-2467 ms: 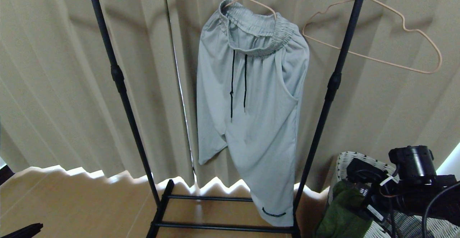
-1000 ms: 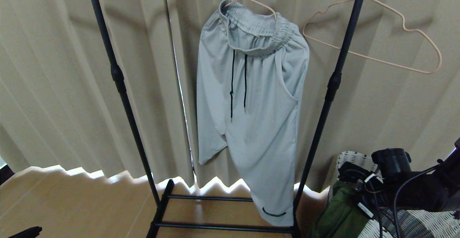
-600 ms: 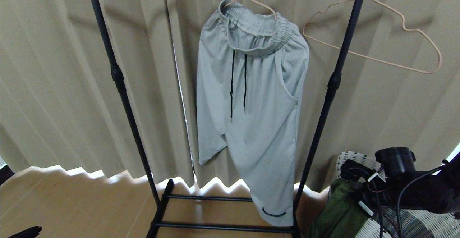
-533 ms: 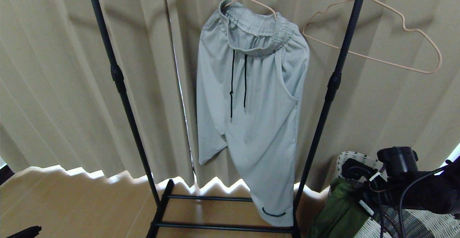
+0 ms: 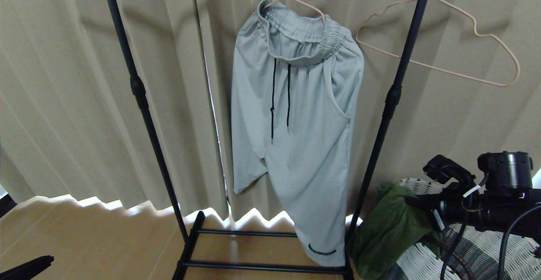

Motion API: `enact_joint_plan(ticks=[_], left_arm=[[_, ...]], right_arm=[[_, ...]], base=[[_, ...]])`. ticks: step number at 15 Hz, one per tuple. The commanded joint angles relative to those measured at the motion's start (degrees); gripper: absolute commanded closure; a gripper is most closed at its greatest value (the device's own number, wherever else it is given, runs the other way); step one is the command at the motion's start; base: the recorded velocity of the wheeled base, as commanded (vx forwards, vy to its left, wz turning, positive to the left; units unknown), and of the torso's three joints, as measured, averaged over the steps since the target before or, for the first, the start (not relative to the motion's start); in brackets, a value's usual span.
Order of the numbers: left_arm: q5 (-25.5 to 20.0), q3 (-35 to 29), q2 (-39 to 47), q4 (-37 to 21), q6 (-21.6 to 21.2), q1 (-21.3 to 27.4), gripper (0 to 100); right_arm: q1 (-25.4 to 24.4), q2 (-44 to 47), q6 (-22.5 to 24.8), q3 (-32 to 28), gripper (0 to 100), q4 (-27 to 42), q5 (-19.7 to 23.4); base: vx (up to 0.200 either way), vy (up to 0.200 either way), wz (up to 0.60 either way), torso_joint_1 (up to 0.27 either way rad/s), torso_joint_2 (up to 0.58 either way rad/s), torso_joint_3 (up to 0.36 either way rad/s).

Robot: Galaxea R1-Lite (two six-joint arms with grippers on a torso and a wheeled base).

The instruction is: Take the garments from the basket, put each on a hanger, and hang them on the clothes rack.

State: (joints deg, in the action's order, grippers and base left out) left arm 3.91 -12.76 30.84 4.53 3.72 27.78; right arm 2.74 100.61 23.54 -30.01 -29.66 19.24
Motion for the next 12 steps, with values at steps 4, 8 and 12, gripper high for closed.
enact_joint_plan(ticks=[4, 8, 12], left_arm=[[-3.91, -5.17, 8.18, 0.39, 0.06, 0.34, 0], [-3.91, -6.92, 15.04, 4.87, 0.15, 1.40, 0], [-3.91, -7.10, 21.28, 7.51, 0.15, 4.56, 0]], right_arm=[[-4.15, -11.75, -9.39, 0.13, 100, -3.04, 7.22], [-10.21, -13.33, -19.76, 0.48, 100, -13.49, 7.39], [-13.11, -13.95, -24.51, 0.22, 100, -20.61, 9.33]], base=[[0.000, 0.000, 0.00, 0.000, 0.00, 0.000], [0.000, 0.000, 0.00, 0.000, 0.00, 0.000], [0.000, 0.000, 0.00, 0.000, 0.00, 0.000]])
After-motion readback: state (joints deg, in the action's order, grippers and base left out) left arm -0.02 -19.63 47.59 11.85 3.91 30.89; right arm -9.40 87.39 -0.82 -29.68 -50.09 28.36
